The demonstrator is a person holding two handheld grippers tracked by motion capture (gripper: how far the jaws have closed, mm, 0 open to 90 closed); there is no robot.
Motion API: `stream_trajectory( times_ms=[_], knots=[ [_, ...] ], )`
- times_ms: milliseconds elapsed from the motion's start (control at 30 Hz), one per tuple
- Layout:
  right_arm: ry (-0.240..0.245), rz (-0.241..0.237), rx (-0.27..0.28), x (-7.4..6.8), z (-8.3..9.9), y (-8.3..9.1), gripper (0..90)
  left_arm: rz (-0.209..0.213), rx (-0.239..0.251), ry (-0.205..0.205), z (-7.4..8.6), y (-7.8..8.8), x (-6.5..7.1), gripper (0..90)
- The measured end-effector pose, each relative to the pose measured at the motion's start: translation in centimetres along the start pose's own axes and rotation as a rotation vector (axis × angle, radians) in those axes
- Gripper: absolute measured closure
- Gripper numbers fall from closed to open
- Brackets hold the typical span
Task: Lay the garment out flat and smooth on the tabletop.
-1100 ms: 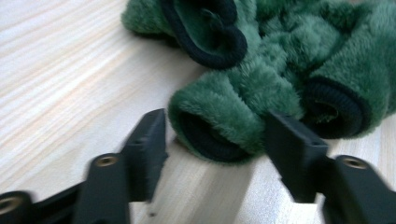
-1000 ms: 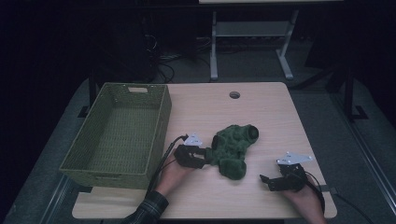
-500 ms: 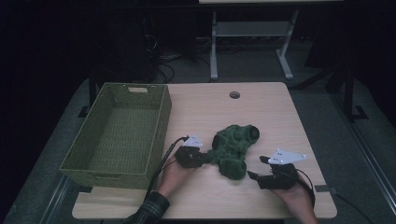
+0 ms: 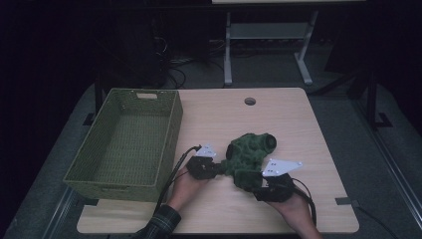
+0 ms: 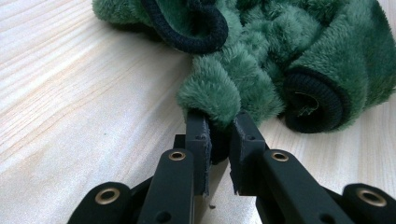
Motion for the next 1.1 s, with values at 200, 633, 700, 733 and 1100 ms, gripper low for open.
stream_trajectory(
  times_ms=[200,633,700,733,1100],
  knots=[
    [0.012,0.019,-0.046,-0.7,-0.5,-2.0,53.8,0.002,0.000,0.003,0.0,0.0,0.0,79.3],
    [0.011,0.104,-0.140,0.0,-0.1,-5.6,61.3,0.004,0.001,0.004,0.0,0.0,0.0,79.4],
    [0.026,0.126,-0.146,0.0,-0.1,-5.8,68.1,0.002,0.001,0.000,0.0,0.0,0.0,79.3],
    [0.026,0.131,-0.147,0.0,-0.1,-5.8,70.9,0.002,0.001,0.000,0.0,0.0,0.0,79.4],
    [-0.016,0.080,-0.092,1.0,0.2,-3.5,82.2,-0.001,-0.006,-0.010,0.0,0.0,-0.1,79.5]
  ],
)
Point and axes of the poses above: each handheld gripper's, and its own axes: y roughly backward along the jaws, z roughly out of its underside, x roughly to its right, the point moved 1 cm from there along -y, roughly forward along the jaws, and after that the axes turned 9 degrees about -x, right-handed, at the moved point
